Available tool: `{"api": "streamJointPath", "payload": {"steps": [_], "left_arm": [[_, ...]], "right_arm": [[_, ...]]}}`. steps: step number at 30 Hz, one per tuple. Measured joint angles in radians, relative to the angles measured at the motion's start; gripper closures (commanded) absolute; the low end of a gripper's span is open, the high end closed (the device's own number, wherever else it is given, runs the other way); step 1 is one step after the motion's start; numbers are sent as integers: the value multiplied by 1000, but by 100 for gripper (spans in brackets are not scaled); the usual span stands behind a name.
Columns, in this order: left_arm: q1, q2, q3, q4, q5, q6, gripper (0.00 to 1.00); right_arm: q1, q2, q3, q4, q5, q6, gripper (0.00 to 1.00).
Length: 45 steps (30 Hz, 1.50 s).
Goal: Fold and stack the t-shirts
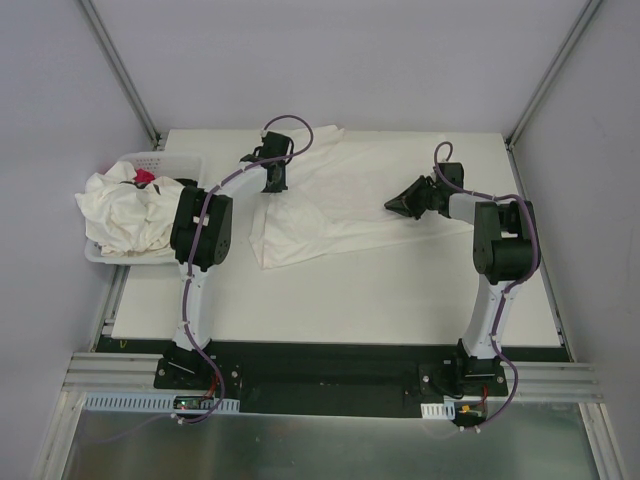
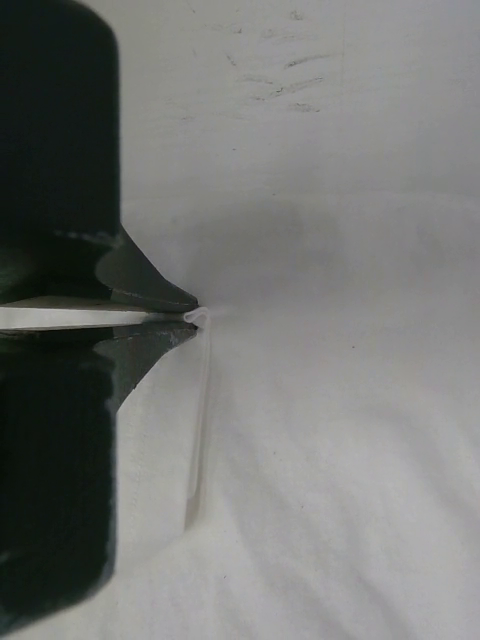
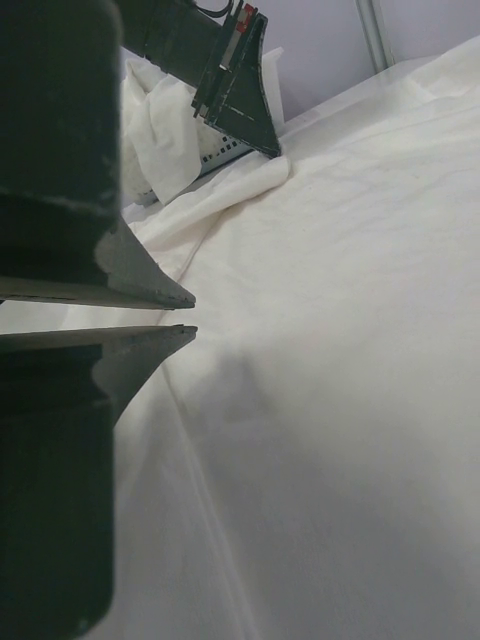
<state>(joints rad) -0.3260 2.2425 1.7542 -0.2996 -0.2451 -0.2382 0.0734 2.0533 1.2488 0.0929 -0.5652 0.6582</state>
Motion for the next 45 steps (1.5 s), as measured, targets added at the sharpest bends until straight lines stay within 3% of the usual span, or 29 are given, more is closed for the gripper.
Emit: {"api": "streamJointPath", "payload": {"steps": [25, 38, 41, 42, 43, 44, 45], "left_arm": [[-115, -138, 94, -162, -31, 19, 100], [-137, -165, 100, -186, -55, 30, 100], [-137, -147, 100, -185, -56, 30, 94], [-137, -136, 100, -185, -56, 30, 86], [-137, -120, 100, -185, -56, 29, 84], [-137, -104, 100, -184, -56, 29, 79], [-137, -90, 100, -184, -56, 27, 66]], "right_arm": [[18, 3, -10, 54, -2, 25, 87], [1, 2, -91, 98, -27, 42, 87], [-19, -15, -110, 97, -27, 45, 87], [-26, -25, -115, 97, -27, 45, 87], [-33, -36, -118, 97, -28, 45, 87], [-39, -47, -118, 97, -28, 45, 87], [-43, -58, -118, 99, -29, 45, 87]]}}
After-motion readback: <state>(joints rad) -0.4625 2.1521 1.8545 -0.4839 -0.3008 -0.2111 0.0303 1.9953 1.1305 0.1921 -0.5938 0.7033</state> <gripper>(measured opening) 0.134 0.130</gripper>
